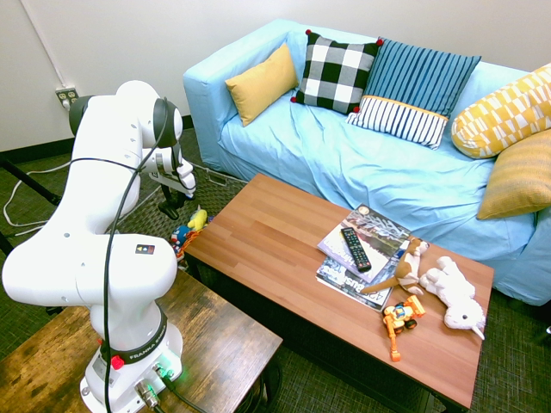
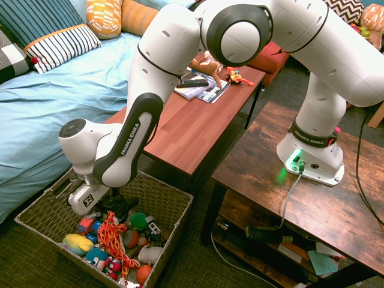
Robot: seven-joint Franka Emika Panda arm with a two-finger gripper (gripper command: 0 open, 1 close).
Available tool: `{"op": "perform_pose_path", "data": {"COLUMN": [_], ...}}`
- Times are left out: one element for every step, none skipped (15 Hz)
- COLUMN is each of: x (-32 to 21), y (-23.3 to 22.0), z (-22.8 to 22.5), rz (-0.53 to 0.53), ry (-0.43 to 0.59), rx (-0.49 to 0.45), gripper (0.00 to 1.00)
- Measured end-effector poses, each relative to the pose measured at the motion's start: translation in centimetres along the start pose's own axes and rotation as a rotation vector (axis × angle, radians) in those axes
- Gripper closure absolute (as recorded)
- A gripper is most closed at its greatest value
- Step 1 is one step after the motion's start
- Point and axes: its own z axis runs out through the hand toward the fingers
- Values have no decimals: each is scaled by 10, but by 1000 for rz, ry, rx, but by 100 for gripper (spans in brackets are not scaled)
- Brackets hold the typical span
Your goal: Put the gamepad in the basket
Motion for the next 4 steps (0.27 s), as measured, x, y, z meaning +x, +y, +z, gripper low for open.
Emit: {"op": "perform_pose_path", "data": {"x": [-1, -2, -3, -4], "y": [-3, -5, -7, -8], "z": [1, 1, 0, 0], "rz": [-1, -2, -3, -2], "ry": [-3, -3, -3, -5], "rx": [-3, -7, -8, -9], "gripper": [0, 0, 0, 0]}}
